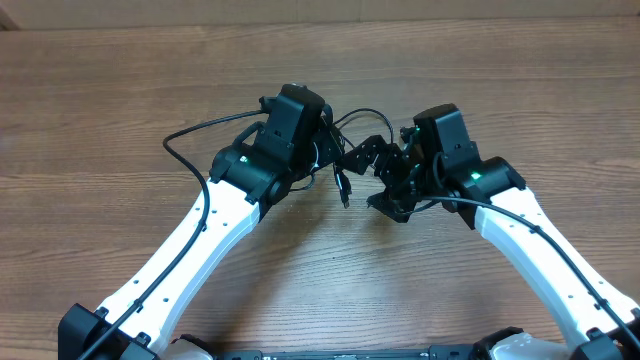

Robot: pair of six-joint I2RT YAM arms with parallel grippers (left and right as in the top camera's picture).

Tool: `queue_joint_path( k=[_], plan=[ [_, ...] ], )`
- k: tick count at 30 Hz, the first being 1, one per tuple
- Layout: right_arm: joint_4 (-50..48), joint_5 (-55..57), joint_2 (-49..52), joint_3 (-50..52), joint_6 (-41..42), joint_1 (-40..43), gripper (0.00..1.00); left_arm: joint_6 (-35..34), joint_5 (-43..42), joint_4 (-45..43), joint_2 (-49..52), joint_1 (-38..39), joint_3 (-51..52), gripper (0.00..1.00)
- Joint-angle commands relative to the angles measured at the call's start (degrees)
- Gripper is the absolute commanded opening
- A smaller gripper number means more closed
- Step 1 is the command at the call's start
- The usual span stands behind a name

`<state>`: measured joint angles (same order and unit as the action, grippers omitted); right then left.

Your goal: Untangle cables

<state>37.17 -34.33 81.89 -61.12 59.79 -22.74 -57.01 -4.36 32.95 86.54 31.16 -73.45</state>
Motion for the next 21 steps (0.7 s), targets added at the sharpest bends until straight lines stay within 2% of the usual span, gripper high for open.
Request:
queue_joint_path(
  k=[1, 6, 13, 21],
  plan=[
    [0.00, 1.11, 1.20, -1.57, 0.26, -0.61, 1.00, -0.48, -2.78, -0.87, -0.44, 0.44, -0.26, 0.04],
    [-0.59, 2.56, 2.71, -1.57, 0.26, -0.61, 1.00, -0.39, -4.20, -0.72, -0.44, 0.44, -0.26, 0.04],
    [-3.26, 2.56, 2.91, -1.57, 1.77, 0.33, 1.00, -0.17, -1.01, 1.57, -0.42, 0.37, -0.26, 0.04],
    [-3.67, 4.59, 3.02, -1.57, 1.95, 0.33, 1.00, -0.87, -4.72, -0.22, -0.42, 0.39, -0.26, 0.04]
  ],
)
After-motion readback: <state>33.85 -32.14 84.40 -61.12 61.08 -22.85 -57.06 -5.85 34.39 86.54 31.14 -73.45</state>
